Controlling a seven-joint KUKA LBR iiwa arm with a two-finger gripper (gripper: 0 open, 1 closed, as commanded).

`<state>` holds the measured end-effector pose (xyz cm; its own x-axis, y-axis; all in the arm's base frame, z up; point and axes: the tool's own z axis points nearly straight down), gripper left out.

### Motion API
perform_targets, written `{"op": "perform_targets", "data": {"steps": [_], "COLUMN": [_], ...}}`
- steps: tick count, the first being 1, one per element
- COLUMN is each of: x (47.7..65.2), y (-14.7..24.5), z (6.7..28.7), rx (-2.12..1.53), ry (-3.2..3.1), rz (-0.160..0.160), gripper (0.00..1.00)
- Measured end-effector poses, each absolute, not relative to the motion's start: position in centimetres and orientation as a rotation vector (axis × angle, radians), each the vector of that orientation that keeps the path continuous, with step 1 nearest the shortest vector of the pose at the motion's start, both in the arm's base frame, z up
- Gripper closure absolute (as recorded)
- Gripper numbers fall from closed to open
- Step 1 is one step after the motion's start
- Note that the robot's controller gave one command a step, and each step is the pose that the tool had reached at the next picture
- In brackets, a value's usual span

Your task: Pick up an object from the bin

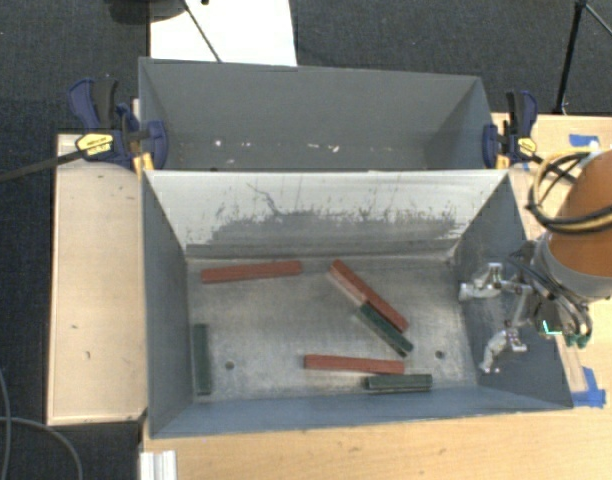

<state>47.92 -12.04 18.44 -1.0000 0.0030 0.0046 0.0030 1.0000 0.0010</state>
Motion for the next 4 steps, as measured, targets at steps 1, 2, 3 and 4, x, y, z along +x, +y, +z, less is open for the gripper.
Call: {"op": "perform_targets", "data": {"steps": [1, 2, 3, 4], "x": [48.1, 51.7, 52.2, 52.1], "y": [-12.0, -5.7, -4.0, -3.1], "z": [18.7, 10.6, 8.3, 9.5], "rx": [0.004, 0.081, 0.011, -0.526], "ry": [-3.144, -3.148, -3.148, -3.101], "rz": [0.001, 0.001, 0.0, -0.001], "gripper": [0.0, 0.0, 0.0, 0.0]}}
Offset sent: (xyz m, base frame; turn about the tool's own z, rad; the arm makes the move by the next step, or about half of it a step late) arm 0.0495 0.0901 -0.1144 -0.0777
